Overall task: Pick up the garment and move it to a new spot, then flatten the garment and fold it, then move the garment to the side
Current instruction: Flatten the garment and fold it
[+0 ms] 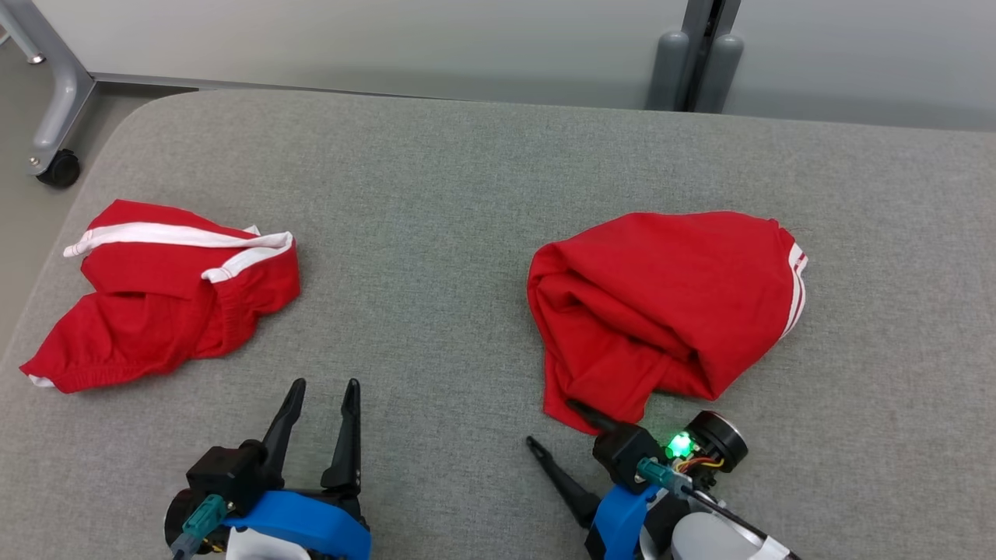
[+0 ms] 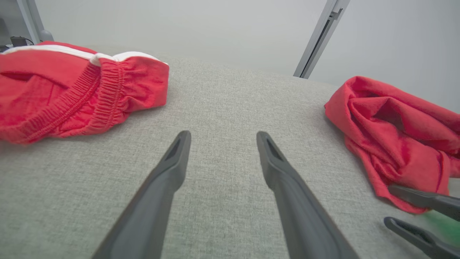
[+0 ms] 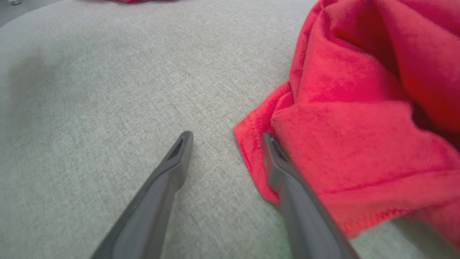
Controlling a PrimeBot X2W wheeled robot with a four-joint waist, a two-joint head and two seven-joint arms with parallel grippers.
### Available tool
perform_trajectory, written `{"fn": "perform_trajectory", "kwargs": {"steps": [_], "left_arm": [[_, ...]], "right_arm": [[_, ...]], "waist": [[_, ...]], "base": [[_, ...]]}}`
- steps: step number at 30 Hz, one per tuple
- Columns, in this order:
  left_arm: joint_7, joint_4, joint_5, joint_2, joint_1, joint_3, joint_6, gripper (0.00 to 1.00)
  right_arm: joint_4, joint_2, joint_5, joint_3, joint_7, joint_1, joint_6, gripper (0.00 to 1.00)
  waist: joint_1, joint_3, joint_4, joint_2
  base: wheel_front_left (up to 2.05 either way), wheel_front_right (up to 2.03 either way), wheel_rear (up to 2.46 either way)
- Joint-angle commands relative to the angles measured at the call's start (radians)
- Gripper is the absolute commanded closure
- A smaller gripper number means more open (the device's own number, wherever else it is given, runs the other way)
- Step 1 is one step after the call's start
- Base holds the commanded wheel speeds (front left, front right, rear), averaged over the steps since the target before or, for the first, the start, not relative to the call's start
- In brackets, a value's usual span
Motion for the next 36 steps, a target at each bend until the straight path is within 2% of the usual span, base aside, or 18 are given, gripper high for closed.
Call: {"fn": "perform_trajectory", "kwargs": {"steps": [1, 7, 8, 9, 10, 18, 26, 32, 36], "left_arm": [[-0.003, -0.003, -0.004, 0.001, -0.013, -0.007, -0.002, 0.00], [-0.003, -0.003, -0.015, 0.011, -0.019, -0.029, -0.002, 0.00], [-0.003, -0.002, -0.015, 0.014, -0.019, -0.031, -0.002, 0.00], [-0.003, 0.000, -0.015, 0.017, -0.020, -0.034, -0.002, 0.00], [-0.003, 0.003, -0.017, 0.017, -0.020, -0.035, -0.002, 0.00], [-0.003, 0.026, -0.019, 0.013, -0.008, -0.043, -0.002, 0.00], [-0.003, 0.041, -0.018, -0.004, 0.009, -0.065, -0.002, 0.00], [-0.003, 0.043, -0.025, -0.016, 0.016, -0.075, -0.002, 0.00], [-0.003, 0.047, -0.025, -0.021, 0.033, -0.061, -0.002, 0.00]], "right_arm": [[0.011, -0.004, -0.011, -0.014, 0.012, -0.001, 0.000, 0.00], [0.034, -0.005, -0.017, -0.086, 0.048, -0.017, -0.001, 0.00], [0.041, -0.005, -0.012, -0.091, 0.059, -0.018, -0.001, 0.34], [0.046, -0.005, -0.013, -0.089, 0.069, -0.022, 0.000, 0.93], [0.049, -0.005, 0.002, -0.083, 0.076, -0.020, 0.000, 1.00], [-0.057, -0.001, 0.122, 0.000, -0.027, -0.108, 0.000, 1.00], [-0.271, -0.002, 0.224, 0.023, -0.042, -0.432, 0.000, 1.00], [-0.365, -0.004, 0.245, -0.119, -0.042, -0.677, 0.000, 1.00], [-0.338, -0.004, 0.200, -0.238, -0.041, -0.750, 0.000, 1.00]], "waist": [[-0.0001, 0.002, 0.001, 0.0000], [-0.0001, 0.010, 0.013, 0.0000], [-0.0001, 0.011, 0.016, 0.0000], [-0.0001, 0.012, 0.018, 0.0000], [-0.0001, 0.012, 0.022, 0.0000], [-0.0001, -0.020, 0.042, 0.0000], [-0.0001, -0.057, 0.063, 0.0000], [-0.0001, -0.068, 0.088, 0.0000], [-0.0001, -0.072, 0.083, 0.0000]], "base": [[0.00, 0.00, 0.00], [0.00, 0.00, 0.00], [0.00, 0.00, 0.00], [0.00, 0.00, 0.00], [0.00, 0.00, 0.00], [0.00, 0.00, 0.00], [0.00, 0.00, 0.00], [0.00, 0.00, 0.00], [0.00, 0.00, 0.00]]}}
